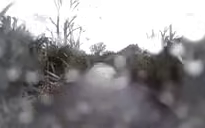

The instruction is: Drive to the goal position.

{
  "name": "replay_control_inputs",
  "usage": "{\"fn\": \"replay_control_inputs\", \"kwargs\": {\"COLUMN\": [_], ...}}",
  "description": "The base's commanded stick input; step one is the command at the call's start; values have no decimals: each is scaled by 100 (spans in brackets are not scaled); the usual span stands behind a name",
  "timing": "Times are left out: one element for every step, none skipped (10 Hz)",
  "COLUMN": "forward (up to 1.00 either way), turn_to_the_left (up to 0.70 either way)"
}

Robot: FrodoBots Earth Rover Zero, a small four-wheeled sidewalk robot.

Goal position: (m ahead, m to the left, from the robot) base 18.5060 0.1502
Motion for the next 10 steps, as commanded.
{"fn": "replay_control_inputs", "kwargs": {"forward": [100, 100, 100, 100, 100, 100, 100, 100, 100, 100], "turn_to_the_left": [0, 0, 0, 0, 0, 0, 0, 0, 0, 0]}}
